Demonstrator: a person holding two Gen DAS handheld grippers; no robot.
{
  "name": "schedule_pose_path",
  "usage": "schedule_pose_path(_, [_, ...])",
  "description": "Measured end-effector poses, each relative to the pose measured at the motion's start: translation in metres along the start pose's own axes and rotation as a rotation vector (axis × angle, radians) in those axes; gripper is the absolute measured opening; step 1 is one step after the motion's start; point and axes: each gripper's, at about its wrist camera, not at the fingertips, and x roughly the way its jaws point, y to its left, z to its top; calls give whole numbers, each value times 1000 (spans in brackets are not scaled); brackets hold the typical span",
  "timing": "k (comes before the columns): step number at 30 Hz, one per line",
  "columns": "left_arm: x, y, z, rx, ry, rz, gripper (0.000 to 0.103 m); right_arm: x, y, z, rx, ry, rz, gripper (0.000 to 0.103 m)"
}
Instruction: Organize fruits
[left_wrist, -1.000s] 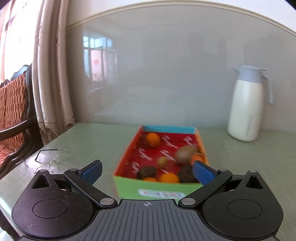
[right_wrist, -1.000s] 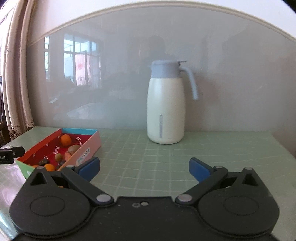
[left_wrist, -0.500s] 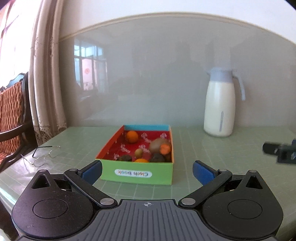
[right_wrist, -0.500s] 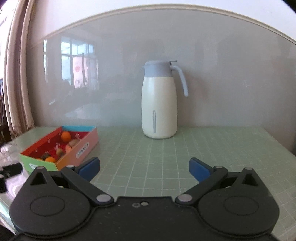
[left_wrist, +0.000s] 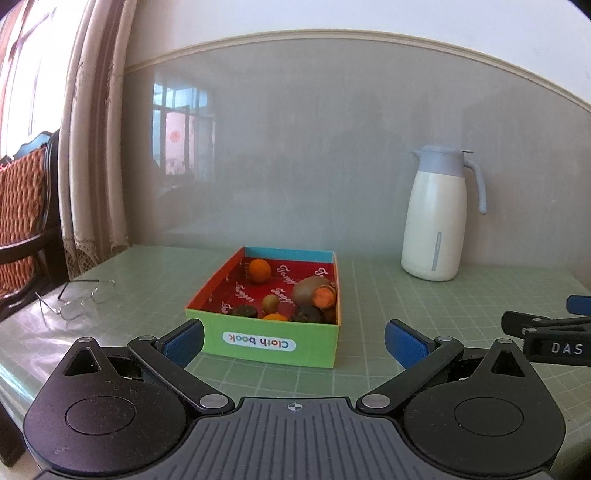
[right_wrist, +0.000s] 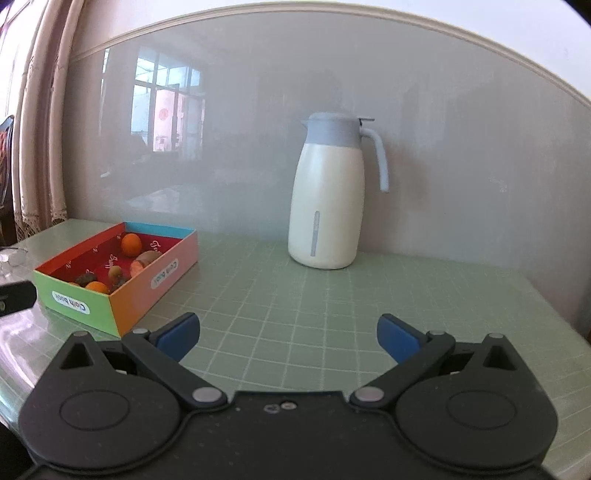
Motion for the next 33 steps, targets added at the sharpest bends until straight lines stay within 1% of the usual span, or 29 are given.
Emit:
schedule_pose_path(7, [-1,3,-2,-22,-8,-1,103,0,3,-1,-14,-11,-4,103])
schedule_pose_path(11, [0,2,-2,-16,-2,1,103,-1,0,-1,4,-13,2,103])
schedule_pose_path(33, [2,2,-2,-14,6,1,103,-1,1,0,-4,-13,9,103])
